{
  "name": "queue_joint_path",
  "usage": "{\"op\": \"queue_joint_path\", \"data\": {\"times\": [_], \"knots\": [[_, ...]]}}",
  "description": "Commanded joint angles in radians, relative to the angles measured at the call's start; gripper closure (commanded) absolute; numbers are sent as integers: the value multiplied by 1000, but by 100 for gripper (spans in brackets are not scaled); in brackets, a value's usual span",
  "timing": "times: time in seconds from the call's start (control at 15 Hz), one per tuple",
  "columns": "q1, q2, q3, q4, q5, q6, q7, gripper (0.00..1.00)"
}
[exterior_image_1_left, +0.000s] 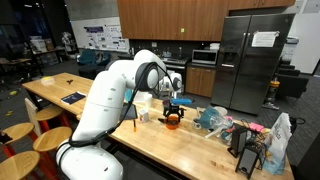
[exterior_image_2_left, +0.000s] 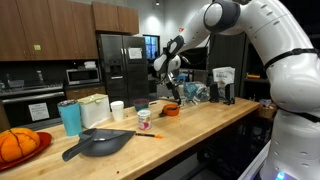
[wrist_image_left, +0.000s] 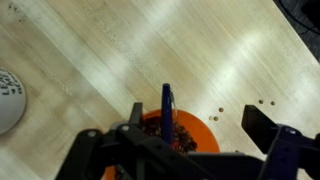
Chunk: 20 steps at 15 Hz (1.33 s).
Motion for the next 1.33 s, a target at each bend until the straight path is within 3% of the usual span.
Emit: {"op": "queue_joint_path", "data": {"times": [0.0,1.2,1.27], "knots": [[-2,-17,-8,3,-33,-31,9,0],[-10,16,0,-15,-14,-32,7,0],[-10,16,-1,-16,-15,-32,7,13]]}}
